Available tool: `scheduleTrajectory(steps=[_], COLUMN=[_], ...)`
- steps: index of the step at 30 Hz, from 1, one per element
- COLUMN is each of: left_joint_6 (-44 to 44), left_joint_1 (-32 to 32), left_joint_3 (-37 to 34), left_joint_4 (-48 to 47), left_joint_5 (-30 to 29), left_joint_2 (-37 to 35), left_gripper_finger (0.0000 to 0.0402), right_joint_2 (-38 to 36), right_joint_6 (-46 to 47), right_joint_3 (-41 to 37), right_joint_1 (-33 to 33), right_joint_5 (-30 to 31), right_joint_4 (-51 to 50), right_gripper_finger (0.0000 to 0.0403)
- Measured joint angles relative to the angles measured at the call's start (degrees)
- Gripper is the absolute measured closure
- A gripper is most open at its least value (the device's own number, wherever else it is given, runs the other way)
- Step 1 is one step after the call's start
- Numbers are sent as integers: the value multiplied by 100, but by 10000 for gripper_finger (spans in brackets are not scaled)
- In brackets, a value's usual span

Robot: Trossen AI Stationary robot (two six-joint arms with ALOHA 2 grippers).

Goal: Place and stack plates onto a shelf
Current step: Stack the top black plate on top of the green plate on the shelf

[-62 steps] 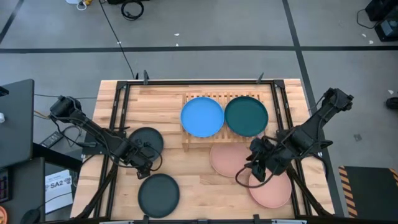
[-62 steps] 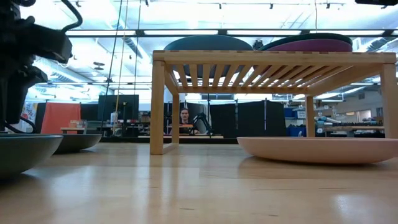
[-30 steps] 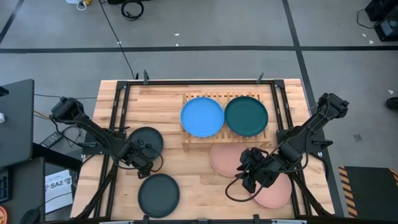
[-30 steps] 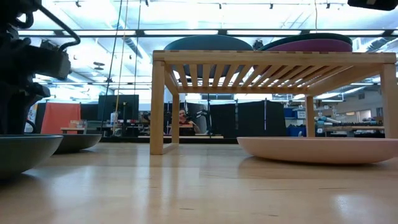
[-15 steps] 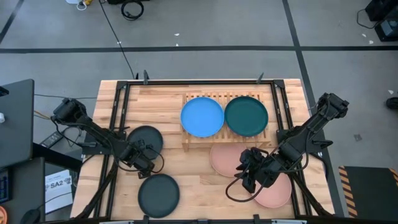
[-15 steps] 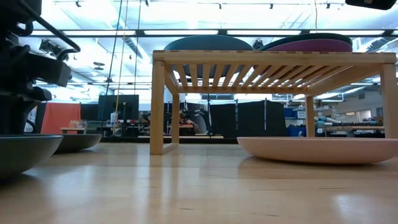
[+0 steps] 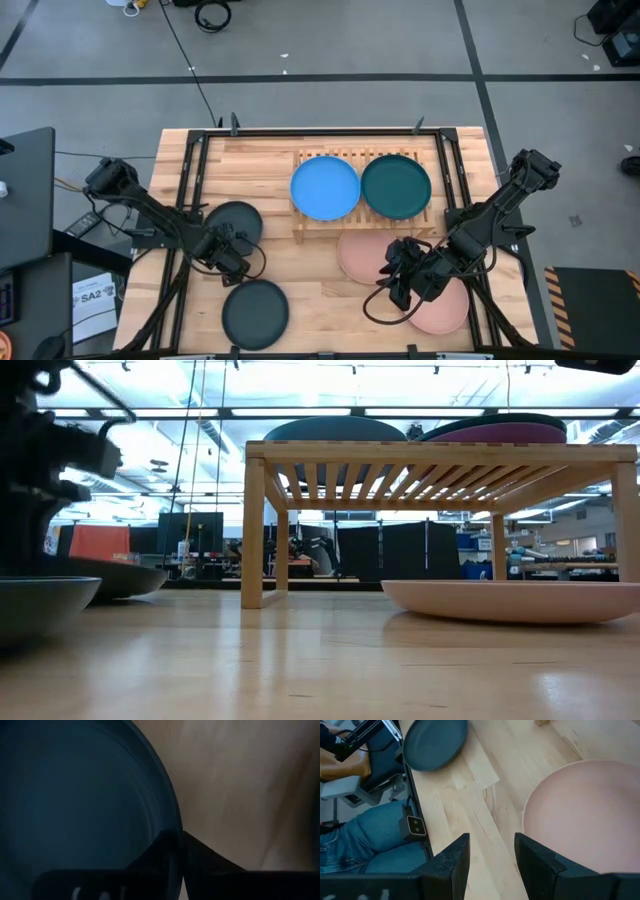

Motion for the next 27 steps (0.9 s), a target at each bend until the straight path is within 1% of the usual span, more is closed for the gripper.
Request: scheduleTrajectory(steps=[6,13,18,23,27], left_joint_6=[348,623,639,650,754], left_joint_1=[0,0,-22,-163,-343], left_joint_3=[659,1562,2238,2877,3315], left_joint_4=[-583,-1166,-1694,-2159,-2205], left_joint_5=[-28,-33,-29,92,221], left_joint_2=[0,0,0,0,0], left_gripper_finger=[369,385,385,385,385], right_joint_2=[0,0,0,0,0], right_joint_6=[0,-1,0,-4,-218], right_joint_3=[0,-1,0,0,0], right_joint_1=[-4,-4,-25,-117,-195], right_joint_5=[14,392,433,433,431], right_joint_4=[158,295,363,371,400], right_gripper_finger=[243,243,243,243,243])
